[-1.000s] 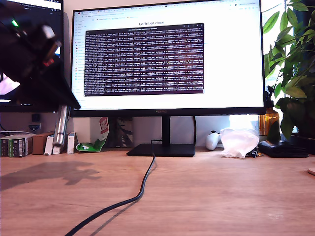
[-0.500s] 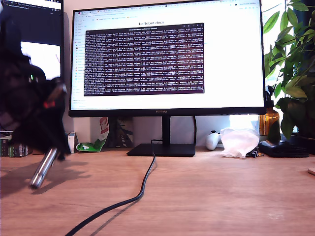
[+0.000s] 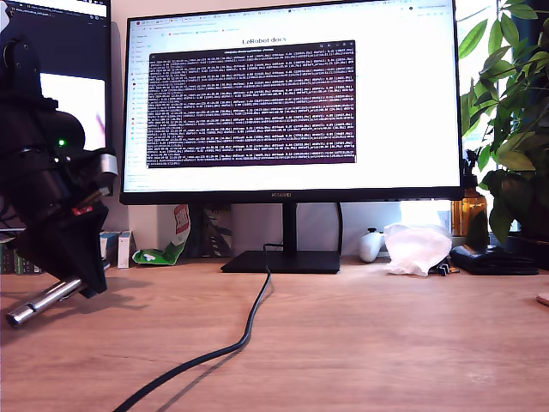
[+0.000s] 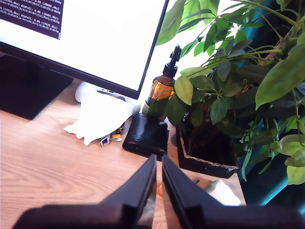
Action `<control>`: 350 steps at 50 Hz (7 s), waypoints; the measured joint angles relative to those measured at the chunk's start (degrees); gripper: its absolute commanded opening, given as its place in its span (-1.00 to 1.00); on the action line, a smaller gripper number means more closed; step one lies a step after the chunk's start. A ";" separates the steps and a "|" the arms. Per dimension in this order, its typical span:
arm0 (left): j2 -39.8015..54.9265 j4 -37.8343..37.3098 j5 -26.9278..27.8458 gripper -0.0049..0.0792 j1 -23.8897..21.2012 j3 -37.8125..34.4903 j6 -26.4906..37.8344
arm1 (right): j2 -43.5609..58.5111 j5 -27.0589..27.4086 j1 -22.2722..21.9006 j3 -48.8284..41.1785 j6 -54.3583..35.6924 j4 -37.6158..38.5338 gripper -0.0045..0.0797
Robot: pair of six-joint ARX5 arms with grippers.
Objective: Pick the metallic laser pointer with your right arm, pass it to your left arm, then place it down to the left side of the table
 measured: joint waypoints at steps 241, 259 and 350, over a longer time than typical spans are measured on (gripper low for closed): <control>-78.88 48.68 -33.24 -0.94 -1.36 -61.26 -16.76 | -17.64 3.52 -8.83 -31.21 14.43 21.00 -0.89; -78.88 55.45 -33.42 -0.94 -1.36 -64.39 -16.74 | -22.38 7.39 -8.87 -31.21 13.62 19.45 -0.89; -90.49 42.69 -33.81 -0.94 -1.64 -75.67 -28.63 | -30.45 -10.93 -7.58 -31.56 16.65 3.02 -0.89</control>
